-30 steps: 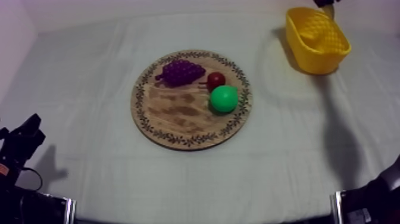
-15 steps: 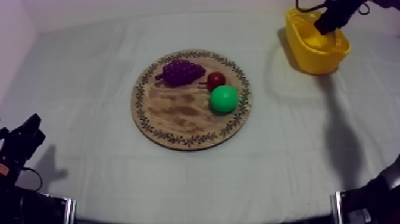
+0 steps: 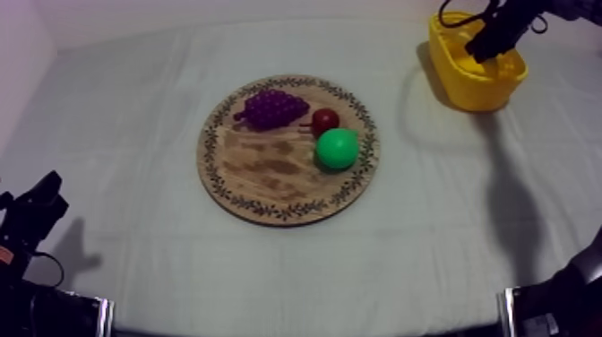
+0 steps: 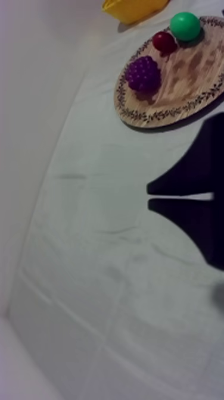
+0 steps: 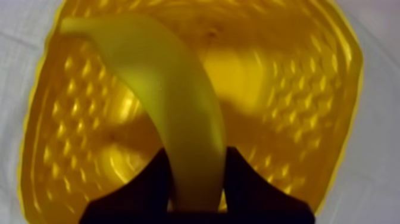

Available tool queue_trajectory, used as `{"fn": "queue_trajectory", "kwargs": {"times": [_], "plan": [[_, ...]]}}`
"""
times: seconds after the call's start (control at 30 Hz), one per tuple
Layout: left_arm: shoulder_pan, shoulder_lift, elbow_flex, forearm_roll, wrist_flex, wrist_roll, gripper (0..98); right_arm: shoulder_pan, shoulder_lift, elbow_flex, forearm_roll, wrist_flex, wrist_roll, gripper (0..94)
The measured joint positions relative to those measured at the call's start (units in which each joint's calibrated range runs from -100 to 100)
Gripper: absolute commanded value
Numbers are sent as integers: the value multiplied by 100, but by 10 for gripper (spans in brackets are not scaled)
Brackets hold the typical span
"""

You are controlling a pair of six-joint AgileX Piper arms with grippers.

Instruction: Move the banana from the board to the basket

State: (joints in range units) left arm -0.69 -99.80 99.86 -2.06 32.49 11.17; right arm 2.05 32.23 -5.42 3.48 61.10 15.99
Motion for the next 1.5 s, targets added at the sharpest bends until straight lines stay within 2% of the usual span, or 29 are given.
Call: {"fn": "queue_trajectory", "kwargs": {"times": [0.3,0.4,0.53,0.63,0.8,0.97,1.13,1.27,1.37,1.5], "plan": [[0,0,0,0,0,0,1,-8,-57,133,38,-235,-161,402],[0,0,0,0,0,0,1,-1,-121,153,60,-274,-226,339],[0,0,0,0,0,0,1,16,-263,186,70,-308,-329,110],[0,0,0,0,0,0,1,63,-493,311,82,-400,-460,42],[0,0,0,0,0,0,1,214,-1163,716,90,-666,-712,22],[0,0,0,0,0,0,1,460,-2117,1503,92,-1258,-1208,11],[0,0,0,0,0,0,1,785,-3365,2712,-208,-2159,-1531,7],[0,0,0,0,0,0,1,808,-4313,3829,-315,-2599,-1483,6],[0,0,0,0,0,0,1,689,-5104,4719,-315,-2646,-1256,6],[0,0,0,0,0,0,1,457,-6104,5811,-231,-2824,-1187,6]]}}
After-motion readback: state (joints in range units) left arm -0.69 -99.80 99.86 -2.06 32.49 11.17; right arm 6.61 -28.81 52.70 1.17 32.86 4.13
